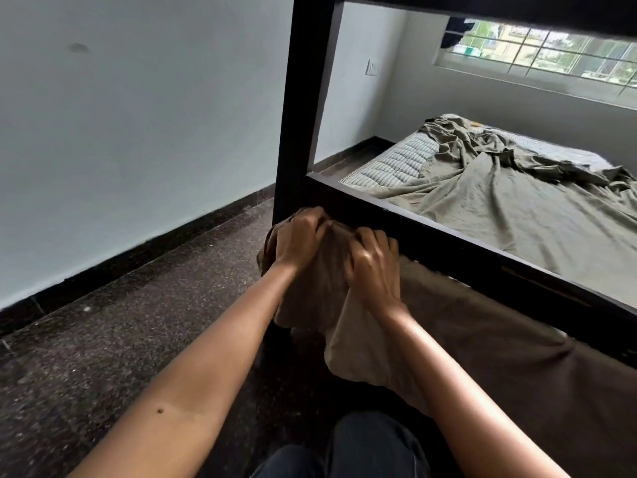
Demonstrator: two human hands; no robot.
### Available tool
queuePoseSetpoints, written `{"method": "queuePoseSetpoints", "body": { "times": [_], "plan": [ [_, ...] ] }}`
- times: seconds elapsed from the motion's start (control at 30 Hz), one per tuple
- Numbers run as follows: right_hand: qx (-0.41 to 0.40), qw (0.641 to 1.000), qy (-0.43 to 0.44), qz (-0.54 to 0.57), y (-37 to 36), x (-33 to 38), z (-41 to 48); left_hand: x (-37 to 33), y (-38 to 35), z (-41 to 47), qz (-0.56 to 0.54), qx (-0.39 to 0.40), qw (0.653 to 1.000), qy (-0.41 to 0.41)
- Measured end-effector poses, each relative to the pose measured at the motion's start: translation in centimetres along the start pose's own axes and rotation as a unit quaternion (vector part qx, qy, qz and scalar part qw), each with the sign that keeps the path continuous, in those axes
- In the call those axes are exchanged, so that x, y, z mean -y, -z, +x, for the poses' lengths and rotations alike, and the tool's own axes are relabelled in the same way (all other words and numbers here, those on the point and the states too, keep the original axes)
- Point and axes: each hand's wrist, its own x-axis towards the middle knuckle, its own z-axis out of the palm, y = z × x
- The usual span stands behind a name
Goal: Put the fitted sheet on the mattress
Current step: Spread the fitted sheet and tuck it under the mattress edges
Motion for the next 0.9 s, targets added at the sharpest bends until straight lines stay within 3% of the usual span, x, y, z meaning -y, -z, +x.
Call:
{"method": "queuePoseSetpoints", "body": {
  "times": [0.13,0.23,0.4,0.57,0.77,0.9],
  "plan": [
    [0.01,0.998,0.061,-0.024,-0.4,-0.1,0.3,0.2,0.2,0.7,0.161,0.0,0.986,0.041],
    [0.004,0.996,0.083,-0.021,-0.6,-0.5,0.5,-0.5,0.1,0.6,0.171,-0.027,0.982,0.074],
    [-0.033,0.997,0.059,0.039,-0.9,0.1,0.4,-0.7,-1.0,-1.6,0.191,-0.125,0.973,-0.042],
    [-0.081,0.991,0.059,0.093,-2.0,-0.7,2.6,-0.8,-2.7,-0.8,0.173,-0.172,0.965,-0.097],
    [-0.014,0.984,0.009,0.175,0.8,0.6,4.9,-3.5,1.2,0.1,0.175,-0.162,0.969,-0.059],
    [0.054,0.977,0.003,0.205,5.8,2.7,8.8,-7.2,7.1,1.9,0.15,-0.155,0.976,0.033]
  ]
}}
